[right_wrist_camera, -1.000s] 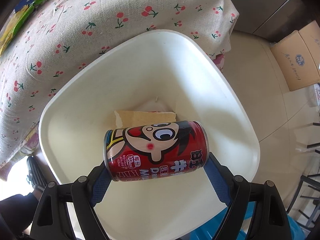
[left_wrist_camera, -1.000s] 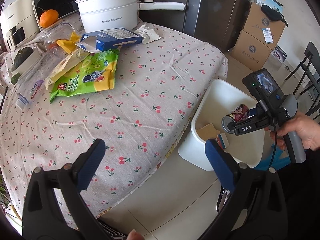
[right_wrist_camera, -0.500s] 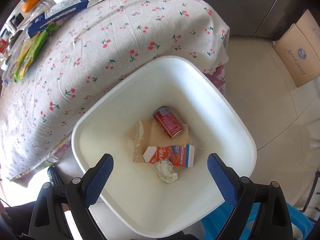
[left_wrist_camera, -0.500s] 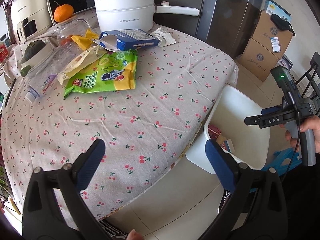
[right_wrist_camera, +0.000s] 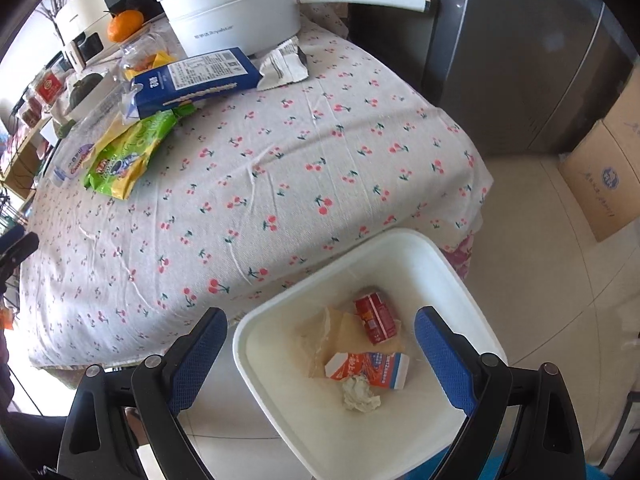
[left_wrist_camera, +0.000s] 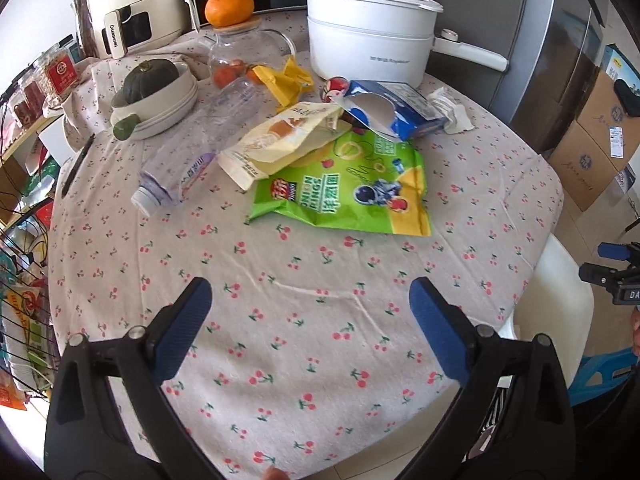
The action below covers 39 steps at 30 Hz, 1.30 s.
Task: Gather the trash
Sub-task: 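Move the left tool back to the table toward the cream snack bag, then grasp the cream snack bag with the left tool while the right tool approaches the blue box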
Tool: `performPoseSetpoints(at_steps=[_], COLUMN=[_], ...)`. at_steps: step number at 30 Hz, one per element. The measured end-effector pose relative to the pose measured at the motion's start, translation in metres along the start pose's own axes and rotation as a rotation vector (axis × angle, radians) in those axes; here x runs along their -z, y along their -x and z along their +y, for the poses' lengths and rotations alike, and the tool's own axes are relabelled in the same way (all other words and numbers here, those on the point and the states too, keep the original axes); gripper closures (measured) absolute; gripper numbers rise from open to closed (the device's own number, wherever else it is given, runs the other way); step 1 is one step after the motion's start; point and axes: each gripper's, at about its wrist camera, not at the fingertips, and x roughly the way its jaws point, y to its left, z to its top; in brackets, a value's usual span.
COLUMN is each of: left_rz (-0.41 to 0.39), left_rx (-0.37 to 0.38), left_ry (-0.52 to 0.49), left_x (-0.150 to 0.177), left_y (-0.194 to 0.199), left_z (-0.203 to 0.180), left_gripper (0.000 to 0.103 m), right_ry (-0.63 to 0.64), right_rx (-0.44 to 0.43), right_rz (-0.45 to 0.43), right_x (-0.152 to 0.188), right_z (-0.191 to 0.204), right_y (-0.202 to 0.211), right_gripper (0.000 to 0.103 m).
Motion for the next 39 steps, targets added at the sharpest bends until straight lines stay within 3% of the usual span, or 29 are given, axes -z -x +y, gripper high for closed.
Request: performPoseSetpoints(at_steps=[4, 10, 17, 19, 21, 23, 25, 35, 39], left_rz=[0.015, 0.040, 0.060, 0.073, 0.080, 0.082, 0.089, 0.113, 0.087], left_rx=[-0.052, -0.129, -0.204, -0.205, -0.203, -0.192, -0.186, 0.078, 0.140], left_ry=[-0.024, -0.124, -0.246, -0.248, -0.236, -0.215, -0.195, -0.008, 0.024], left_x=[-0.025, -0.053, -0.073, -0.077, -0.079, -0.082, -0.082, -0.054, -0.039], left_y=[-0.028, -0.075, -0.117, -0.124, -0.128, -0.129, -0.127, -0.088, -0.055], left_z=[0.015, 0.012, -0.005, -0.005, -0.004, -0.001, 0.002, 0.013, 0.004], left_gripper=[0.023, 0.035, 0.043, 0.050, 0.062, 0.075, 0.096, 0.102, 0.103], right_ry=[0.026, 0.081, 0.080, 0.074, 0.072, 0.071, 0.072, 0.079, 0.076], right_rx=[-0.002, 0.018, 0.002, -0.002, -0.002, 0.001, 0.004, -0.006, -0.016], right_rz=[-0.022, -0.039, -0.019, -0.011, -0.007, -0.005, -0.002, -0.016, -0.021], right_x=[-0.021, -0.047, -0.066, -0.070, -0.073, -0.075, -0.076, -0.074, -0.073], right_z=[0.018, 0.041, 0.048, 0.050, 0.052, 0.055, 0.059, 0.077, 0.082], right_y=[-0.004, -0.015, -0.030, -0.033, -0.037, -0.039, -0.041, -0.040, -0.038], right_gripper=[0.007, 0.007, 0.007, 0.007, 0.007, 0.007, 0.007, 0.007, 0.007])
